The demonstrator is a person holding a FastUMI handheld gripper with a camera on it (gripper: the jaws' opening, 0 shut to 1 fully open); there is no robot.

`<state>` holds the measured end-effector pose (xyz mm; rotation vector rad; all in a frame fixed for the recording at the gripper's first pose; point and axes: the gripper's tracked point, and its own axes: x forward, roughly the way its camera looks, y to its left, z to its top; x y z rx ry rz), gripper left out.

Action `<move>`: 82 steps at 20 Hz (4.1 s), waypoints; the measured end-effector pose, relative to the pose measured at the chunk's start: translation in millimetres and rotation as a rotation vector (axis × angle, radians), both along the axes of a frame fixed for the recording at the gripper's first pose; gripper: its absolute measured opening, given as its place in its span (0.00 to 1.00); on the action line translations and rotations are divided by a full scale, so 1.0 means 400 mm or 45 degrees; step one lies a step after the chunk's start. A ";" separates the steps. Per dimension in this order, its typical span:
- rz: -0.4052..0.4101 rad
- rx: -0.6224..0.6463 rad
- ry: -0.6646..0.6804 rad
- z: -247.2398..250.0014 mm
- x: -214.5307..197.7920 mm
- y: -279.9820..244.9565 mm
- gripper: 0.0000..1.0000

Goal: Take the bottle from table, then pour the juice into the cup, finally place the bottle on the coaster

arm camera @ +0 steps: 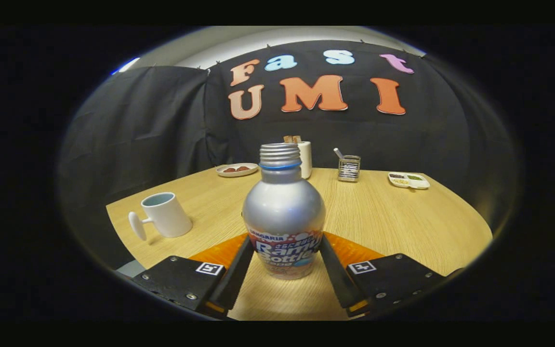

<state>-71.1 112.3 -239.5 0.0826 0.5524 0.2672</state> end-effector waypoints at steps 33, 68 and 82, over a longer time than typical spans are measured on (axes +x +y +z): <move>0.032 -0.594 -0.428 0.176 0.157 0.114 0.76; 0.438 -1.963 -1.098 0.251 0.207 0.296 0.75; 0.481 -2.015 -1.142 0.260 0.218 0.309 0.75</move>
